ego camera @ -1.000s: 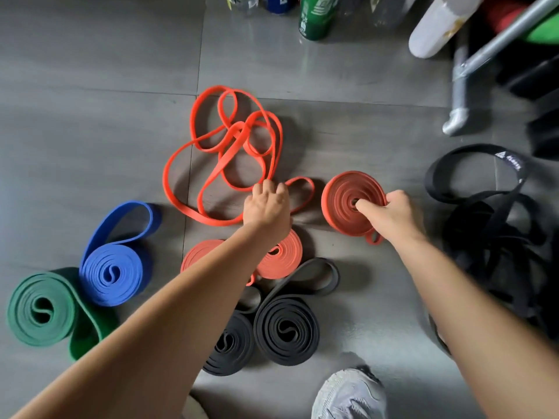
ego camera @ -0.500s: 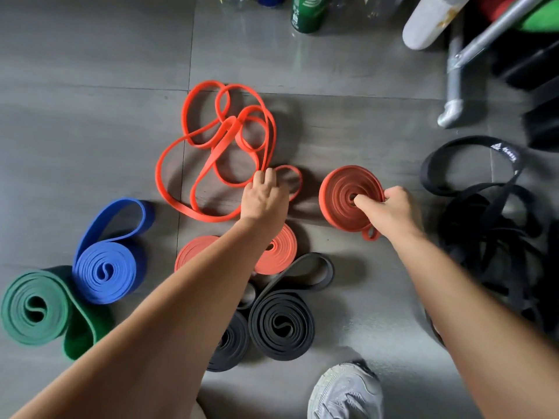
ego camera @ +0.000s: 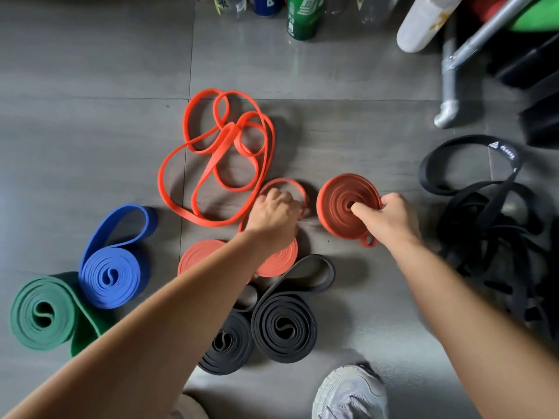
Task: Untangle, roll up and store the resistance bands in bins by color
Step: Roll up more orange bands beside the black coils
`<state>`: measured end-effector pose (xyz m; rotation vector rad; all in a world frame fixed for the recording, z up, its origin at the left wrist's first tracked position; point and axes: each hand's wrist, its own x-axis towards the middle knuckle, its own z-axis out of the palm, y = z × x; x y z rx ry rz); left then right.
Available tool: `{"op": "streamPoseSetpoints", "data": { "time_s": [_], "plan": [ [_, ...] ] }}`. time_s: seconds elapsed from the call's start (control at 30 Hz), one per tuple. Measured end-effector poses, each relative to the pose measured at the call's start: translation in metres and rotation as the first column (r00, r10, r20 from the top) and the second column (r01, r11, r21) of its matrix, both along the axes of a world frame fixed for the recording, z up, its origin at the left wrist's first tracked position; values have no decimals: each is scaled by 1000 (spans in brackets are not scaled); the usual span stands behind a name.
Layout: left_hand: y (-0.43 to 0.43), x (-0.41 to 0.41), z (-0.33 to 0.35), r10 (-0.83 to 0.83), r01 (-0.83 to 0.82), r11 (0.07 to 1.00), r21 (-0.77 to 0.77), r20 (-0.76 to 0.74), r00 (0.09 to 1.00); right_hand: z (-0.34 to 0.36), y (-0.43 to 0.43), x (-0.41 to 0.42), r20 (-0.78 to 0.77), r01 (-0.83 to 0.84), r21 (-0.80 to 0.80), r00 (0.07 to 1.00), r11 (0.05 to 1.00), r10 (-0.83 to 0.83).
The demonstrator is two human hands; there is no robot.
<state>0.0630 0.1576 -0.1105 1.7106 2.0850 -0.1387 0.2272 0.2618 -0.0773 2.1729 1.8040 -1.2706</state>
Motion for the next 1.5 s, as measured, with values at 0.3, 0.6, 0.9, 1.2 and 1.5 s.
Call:
{"op": "streamPoseSetpoints", "data": {
  "time_s": [0.3,0.6,0.9,1.2,1.5],
  "plan": [
    [-27,40,3,-87,86,995,49,23,996,2,4,-7,29,-7,20,1000,1000,6],
    [-21,47,-2,24,-17,998,-54,135,991,-5,5,-16,120,-52,14,992,999,50],
    [-39,61,-9,-143,137,987,89,74,987,-11,4,-41,219,-170,91,965,981,147],
    [-53,69,-12,-227,231,957,175,-43,973,-27,-16,-66,310,-391,138,890,910,335],
    [-57,-2,6,230,-273,888,369,157,960,-35,-13,-46,266,-470,146,866,870,423]
  ]
}}
